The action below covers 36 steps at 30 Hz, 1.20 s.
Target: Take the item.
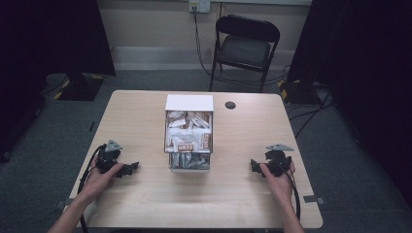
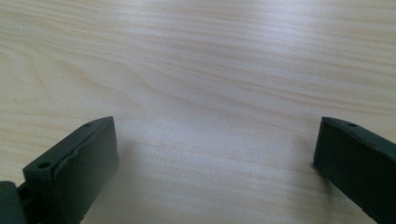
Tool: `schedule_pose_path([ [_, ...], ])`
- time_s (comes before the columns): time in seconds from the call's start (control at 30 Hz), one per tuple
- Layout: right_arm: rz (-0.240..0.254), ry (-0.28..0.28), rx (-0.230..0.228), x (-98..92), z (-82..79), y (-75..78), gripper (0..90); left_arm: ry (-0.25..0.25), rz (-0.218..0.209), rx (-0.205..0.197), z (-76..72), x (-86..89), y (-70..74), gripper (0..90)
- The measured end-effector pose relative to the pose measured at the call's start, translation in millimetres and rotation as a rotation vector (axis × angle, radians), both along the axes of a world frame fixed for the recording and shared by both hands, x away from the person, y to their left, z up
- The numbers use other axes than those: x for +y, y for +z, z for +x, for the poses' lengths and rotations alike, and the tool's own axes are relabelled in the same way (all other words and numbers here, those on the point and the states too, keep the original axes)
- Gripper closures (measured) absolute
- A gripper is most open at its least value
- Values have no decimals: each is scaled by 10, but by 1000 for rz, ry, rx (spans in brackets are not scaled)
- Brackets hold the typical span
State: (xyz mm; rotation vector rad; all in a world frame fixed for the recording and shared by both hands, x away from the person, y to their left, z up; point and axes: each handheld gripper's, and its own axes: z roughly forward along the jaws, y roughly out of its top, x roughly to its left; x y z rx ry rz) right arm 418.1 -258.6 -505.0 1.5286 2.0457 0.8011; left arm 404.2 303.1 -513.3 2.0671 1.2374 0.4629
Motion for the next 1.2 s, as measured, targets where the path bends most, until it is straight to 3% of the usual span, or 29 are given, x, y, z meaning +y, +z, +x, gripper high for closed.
schedule_pose_path([
  [0.3,0,-10,0,11,-17,6,14,-1,0,0,0,1,0,0],
  [0.37,7,-8,-2,16,-26,18,70,-1,0,0,0,1,0,0],
  [0.4,13,-6,-15,20,-39,41,175,-1,0,0,1,1,0,0],
  [0.5,14,1,-6,23,-44,54,128,-1,0,0,1,1,0,0],
  [0.53,15,6,-4,24,-52,63,159,-1,0,0,1,1,0,0],
  [0.6,24,7,-11,22,-65,84,137,-1,0,0,1,1,0,0],
  [0.77,71,25,-60,12,-128,205,177,-1,0,0,1,1,0,0],
  [0.9,86,36,-67,27,-150,265,183,-1,0,0,1,1,0,0],
  [1.0,109,56,-85,52,-158,345,236,-1,0,0,1,1,0,0],
  [1.03,126,74,-92,76,-163,392,291,-1,0,0,1,1,0,0],
  [1.2,142,111,-102,110,-185,474,323,-1,0,0,1,1,0,0],
])
